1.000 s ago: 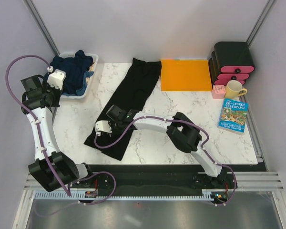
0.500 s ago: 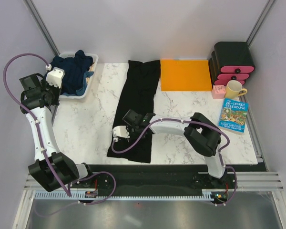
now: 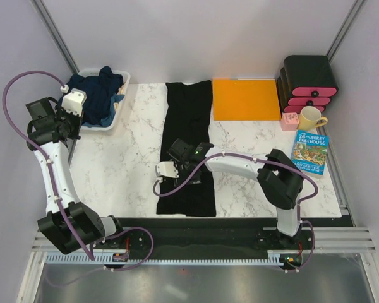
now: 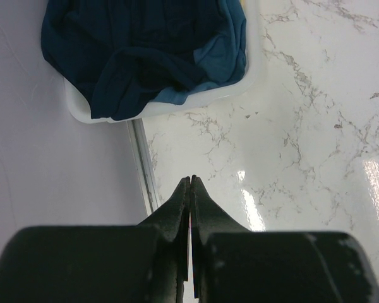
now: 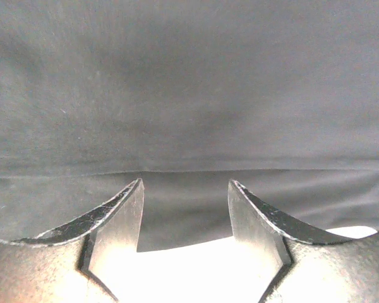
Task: Fold and stack the t-shirts
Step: Fold the tshirt
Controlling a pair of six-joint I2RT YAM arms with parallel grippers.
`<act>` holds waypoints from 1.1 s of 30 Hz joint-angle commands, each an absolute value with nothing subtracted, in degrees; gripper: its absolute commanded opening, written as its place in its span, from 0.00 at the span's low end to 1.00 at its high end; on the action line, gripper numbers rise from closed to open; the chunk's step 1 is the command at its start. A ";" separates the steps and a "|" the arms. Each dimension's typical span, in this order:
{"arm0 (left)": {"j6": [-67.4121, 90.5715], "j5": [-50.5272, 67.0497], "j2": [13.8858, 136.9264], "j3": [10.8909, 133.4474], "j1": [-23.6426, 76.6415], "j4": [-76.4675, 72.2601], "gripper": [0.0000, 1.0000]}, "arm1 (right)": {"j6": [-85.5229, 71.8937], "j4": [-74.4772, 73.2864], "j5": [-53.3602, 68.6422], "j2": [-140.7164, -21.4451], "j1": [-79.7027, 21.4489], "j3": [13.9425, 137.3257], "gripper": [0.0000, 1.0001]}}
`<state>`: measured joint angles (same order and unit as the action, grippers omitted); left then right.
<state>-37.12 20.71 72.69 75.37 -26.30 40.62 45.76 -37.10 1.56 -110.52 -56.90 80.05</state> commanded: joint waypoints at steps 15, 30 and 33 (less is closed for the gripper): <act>-37.71 22.15 69.17 77.52 -26.37 42.10 0.02 | 37.80 -36.49 11.86 -100.72 -68.29 70.93 0.64; -47.72 27.16 68.47 71.37 -21.80 46.50 0.02 | 35.07 -35.24 14.76 -102.92 -72.25 72.25 0.62; -47.99 27.16 68.73 71.10 -21.36 46.67 0.02 | 34.89 -33.93 14.42 -102.83 -72.33 70.41 0.60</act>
